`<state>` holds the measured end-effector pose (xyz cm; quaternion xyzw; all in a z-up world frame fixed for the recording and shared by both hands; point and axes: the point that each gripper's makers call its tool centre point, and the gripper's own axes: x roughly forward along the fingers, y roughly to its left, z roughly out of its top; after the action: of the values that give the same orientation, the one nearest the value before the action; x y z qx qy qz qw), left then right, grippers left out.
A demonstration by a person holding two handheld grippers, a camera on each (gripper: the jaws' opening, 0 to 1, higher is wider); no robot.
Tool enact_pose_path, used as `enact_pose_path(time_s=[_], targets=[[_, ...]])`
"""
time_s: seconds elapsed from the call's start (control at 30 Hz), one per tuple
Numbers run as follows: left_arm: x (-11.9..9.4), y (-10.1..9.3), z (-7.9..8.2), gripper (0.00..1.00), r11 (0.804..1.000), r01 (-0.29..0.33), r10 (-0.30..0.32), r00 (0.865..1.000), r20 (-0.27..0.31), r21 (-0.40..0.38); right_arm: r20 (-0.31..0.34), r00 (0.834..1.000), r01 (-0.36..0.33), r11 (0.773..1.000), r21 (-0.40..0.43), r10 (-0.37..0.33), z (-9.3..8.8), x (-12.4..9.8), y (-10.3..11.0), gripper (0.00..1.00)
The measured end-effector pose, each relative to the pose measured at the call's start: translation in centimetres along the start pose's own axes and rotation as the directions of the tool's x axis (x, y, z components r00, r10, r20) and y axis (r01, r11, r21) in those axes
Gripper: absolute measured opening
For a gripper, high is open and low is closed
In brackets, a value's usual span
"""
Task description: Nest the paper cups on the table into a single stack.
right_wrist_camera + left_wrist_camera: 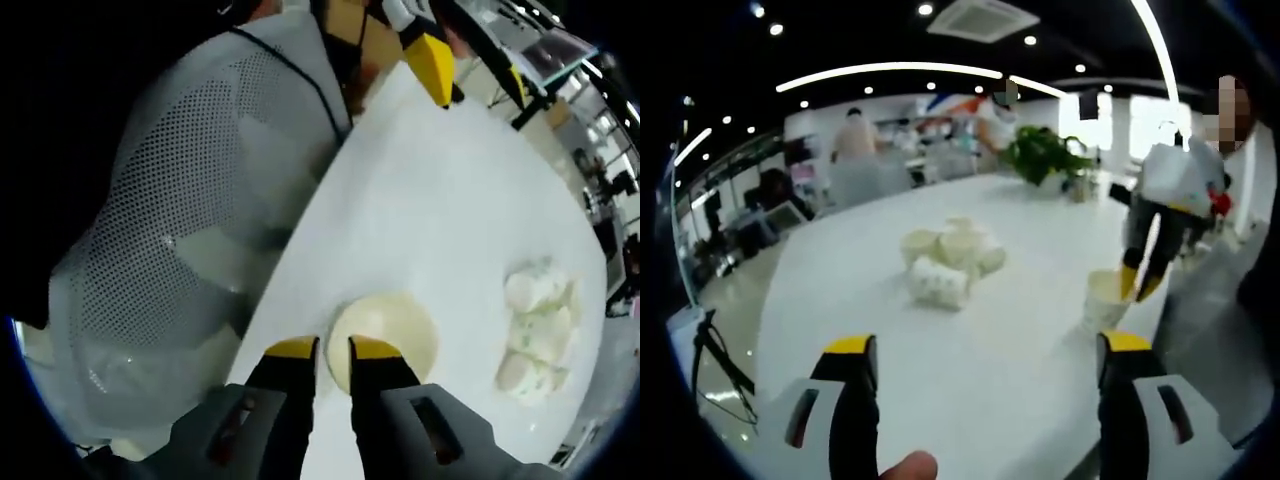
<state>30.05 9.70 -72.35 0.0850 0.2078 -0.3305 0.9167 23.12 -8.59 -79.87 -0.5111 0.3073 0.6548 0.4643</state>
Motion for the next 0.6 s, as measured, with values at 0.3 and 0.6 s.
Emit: enact_pose_path(time_s=[0.3,0.6], targets=[[0.2,-0.2,0.1,0.9,1.0,0.004,-0.004,1.0,-0.001,0.004,0.111,0.991,0.057,0.987,0.151,-0.075,0.8,-2.2,-1.1,0.18],[0.3,-0.1,0.3,0.91,1.0,0.008,-0.008,1.0,-0.001,0.011,0.285,0.938,0.093,0.936,0.339,-0.196,2.5,-6.3,-2.6,0.31]])
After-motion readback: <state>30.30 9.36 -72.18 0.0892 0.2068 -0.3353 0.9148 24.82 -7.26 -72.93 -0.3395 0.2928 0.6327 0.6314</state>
